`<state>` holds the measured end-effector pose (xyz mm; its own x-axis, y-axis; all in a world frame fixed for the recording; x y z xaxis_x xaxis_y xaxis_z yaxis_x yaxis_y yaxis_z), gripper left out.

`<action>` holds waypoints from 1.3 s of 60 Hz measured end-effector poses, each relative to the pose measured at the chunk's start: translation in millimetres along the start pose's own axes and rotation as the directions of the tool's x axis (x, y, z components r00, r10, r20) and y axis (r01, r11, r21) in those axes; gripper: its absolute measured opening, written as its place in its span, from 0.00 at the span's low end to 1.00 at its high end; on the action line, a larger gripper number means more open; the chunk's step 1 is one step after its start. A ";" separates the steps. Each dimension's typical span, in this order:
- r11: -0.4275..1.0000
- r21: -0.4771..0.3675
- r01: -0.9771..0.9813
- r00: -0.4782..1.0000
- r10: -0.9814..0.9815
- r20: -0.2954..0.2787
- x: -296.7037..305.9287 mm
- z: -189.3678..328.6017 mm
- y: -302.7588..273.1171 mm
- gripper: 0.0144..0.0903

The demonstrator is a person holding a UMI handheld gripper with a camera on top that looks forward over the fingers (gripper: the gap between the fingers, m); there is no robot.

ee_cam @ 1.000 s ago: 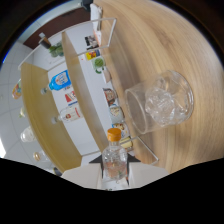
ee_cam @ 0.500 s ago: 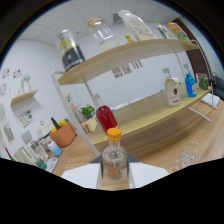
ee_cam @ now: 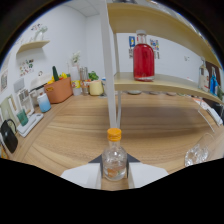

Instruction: Make me a cup of Mount Fuji.

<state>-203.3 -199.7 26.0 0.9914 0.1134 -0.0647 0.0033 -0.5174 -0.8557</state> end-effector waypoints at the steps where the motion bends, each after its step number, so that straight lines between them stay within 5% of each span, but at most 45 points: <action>1: 1.000 -0.006 0.001 1.000 -0.001 -0.001 0.1 0.7 0.9 0.28; 10: 0.996 -0.084 0.003 1.000 -0.004 -0.009 0.1 5.3 14.2 0.28; 31: 0.996 -0.077 0.039 0.999 -0.038 0.006 -2.9 -7.8 19.9 0.32; 38: 0.997 -0.073 0.022 1.000 -0.020 0.022 -1.9 -15.7 18.1 0.53; 42: 0.997 -0.075 0.006 0.998 -0.002 0.057 -4.9 -24.3 16.0 0.83; 45: 0.998 -0.069 -0.003 0.997 0.008 0.079 -5.2 -33.8 10.7 0.95; 61: 0.993 0.107 0.041 0.995 -0.051 0.090 45.4 -119.6 -40.9 0.94; 78: 0.997 0.071 0.036 0.998 -0.031 -0.063 181.0 -162.9 -22.3 0.94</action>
<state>-2.7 -305.8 117.0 0.9971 0.0758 -0.0054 0.0295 -0.4514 -0.8918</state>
